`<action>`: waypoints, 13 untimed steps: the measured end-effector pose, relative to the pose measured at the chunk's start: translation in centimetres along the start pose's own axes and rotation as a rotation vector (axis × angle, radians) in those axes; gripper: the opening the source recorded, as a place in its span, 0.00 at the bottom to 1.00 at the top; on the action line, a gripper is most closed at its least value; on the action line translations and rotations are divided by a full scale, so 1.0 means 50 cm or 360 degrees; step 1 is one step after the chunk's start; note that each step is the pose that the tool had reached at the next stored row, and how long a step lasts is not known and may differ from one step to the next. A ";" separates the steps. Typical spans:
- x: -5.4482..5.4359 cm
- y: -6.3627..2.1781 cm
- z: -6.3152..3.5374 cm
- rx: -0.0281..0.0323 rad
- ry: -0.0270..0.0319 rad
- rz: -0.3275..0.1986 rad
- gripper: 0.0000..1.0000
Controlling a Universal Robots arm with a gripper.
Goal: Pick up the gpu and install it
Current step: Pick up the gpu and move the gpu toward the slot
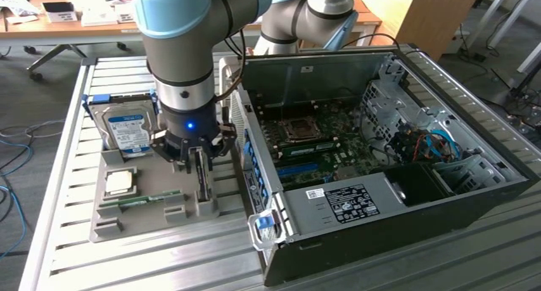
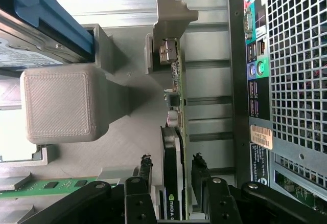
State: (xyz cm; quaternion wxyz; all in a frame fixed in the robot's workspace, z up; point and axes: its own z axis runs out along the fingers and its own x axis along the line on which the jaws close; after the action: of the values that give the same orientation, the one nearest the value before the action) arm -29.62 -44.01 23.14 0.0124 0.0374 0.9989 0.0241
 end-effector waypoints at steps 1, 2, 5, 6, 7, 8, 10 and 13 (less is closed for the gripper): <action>0.000 0.000 0.000 0.00001 0.00000 0.0000 0.45; 0.000 0.000 0.000 0.00002 0.00001 0.0000 0.45; -0.001 0.000 0.000 0.00002 0.00002 0.0000 0.45; -0.001 0.000 0.000 0.00002 0.00002 0.0000 0.45; -0.001 0.000 0.000 0.00002 0.00001 0.0000 0.45; -0.001 0.000 0.000 0.00002 0.00002 0.0000 0.45; -0.002 0.000 0.000 0.00000 0.00000 0.0000 0.45; -0.002 0.000 0.000 0.00002 0.00000 0.0000 0.45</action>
State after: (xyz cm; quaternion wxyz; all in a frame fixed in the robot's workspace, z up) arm -29.54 -44.02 23.14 0.0124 0.0374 0.9989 0.0241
